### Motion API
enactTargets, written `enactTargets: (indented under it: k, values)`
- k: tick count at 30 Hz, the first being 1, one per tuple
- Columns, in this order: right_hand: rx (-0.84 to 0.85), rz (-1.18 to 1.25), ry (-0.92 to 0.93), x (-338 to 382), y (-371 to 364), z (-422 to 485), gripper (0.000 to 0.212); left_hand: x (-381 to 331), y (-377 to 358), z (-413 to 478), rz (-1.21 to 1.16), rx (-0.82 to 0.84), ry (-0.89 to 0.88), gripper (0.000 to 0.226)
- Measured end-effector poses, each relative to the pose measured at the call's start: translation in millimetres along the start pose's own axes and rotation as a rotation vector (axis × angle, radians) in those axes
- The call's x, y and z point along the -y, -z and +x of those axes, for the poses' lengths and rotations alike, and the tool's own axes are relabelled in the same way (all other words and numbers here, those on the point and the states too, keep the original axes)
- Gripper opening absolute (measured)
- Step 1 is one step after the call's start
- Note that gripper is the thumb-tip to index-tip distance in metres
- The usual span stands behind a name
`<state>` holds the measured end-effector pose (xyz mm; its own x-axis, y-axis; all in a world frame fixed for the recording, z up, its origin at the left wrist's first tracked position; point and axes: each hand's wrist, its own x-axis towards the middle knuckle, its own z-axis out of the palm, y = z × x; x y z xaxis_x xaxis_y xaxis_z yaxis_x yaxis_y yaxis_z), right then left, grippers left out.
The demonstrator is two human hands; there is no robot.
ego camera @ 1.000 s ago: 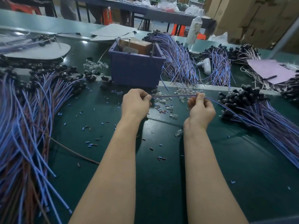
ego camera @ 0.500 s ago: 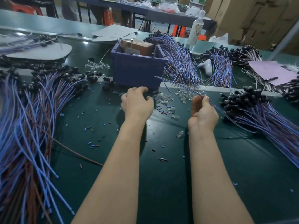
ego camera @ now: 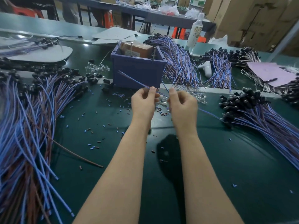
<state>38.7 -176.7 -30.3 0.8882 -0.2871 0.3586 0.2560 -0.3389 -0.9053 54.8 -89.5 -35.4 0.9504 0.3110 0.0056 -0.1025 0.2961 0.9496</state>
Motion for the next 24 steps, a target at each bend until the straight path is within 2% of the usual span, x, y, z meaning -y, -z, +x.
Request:
enactTargets:
  k: [2,4,7,11,17,24]
  values:
    - [-0.082,-0.144,0.246,3,-8,-4,0.019,2,3,2,0.019,-0.05,-0.02,0.018]
    - [-0.014,-0.325,0.327,-1,-12,-5,0.018,3,5,3,0.033,-0.052,-0.037,0.017]
    - [0.108,-0.345,0.242,-9,-14,-4,0.021,5,6,4,0.038,-0.037,-0.06,0.015]
    - [0.064,-0.256,0.151,-8,-14,-6,0.017,8,3,3,0.051,0.024,-0.055,0.011]
    - [0.016,-0.192,0.032,-8,-15,-4,0.016,9,2,0,0.235,0.181,-0.079,0.012]
    - [0.049,-0.196,0.065,-9,-14,-3,0.014,9,4,3,0.232,0.024,-0.157,0.01]
